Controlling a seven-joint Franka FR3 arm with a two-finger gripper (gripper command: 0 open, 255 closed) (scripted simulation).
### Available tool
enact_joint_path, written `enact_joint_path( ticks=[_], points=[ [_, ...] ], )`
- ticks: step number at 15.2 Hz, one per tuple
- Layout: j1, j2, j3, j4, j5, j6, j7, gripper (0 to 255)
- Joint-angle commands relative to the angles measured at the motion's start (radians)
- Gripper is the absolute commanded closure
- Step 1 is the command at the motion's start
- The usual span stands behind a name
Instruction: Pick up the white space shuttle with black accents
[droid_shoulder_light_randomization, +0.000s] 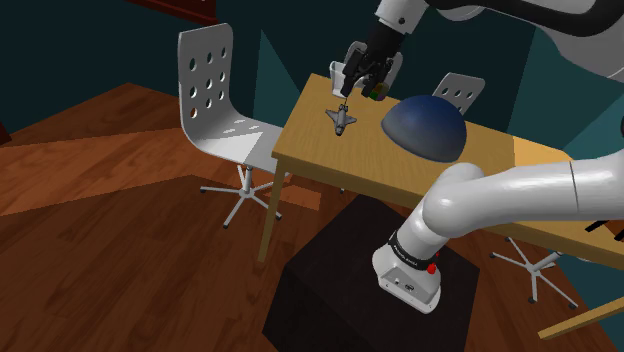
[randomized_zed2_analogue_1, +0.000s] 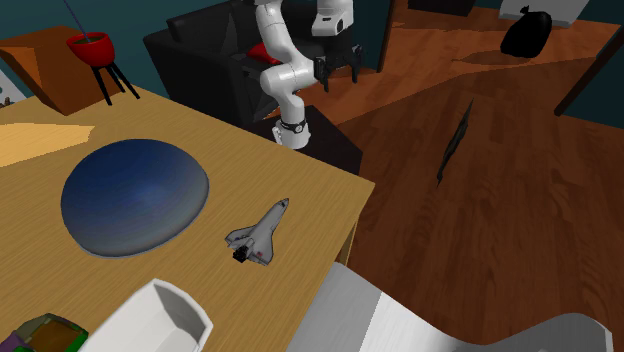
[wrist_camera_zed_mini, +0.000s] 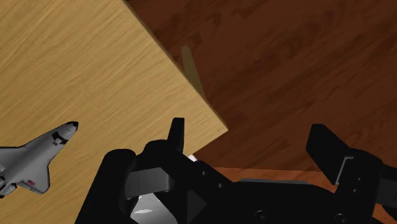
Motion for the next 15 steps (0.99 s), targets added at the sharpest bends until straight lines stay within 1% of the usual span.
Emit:
enact_joint_path(
  ticks=[1, 8, 15],
  points=[
    [0.0, 0.0, 0.0, 0.0, 0.0, 0.0, 0.0, 0],
    [-0.079, 0.191, -0.032, 0.019, -0.039, 0.169, 0.057, 0],
    [-0.15, 0.392, -0.073, 0.077, -0.072, 0.309, 0.119, 0]
  ],
)
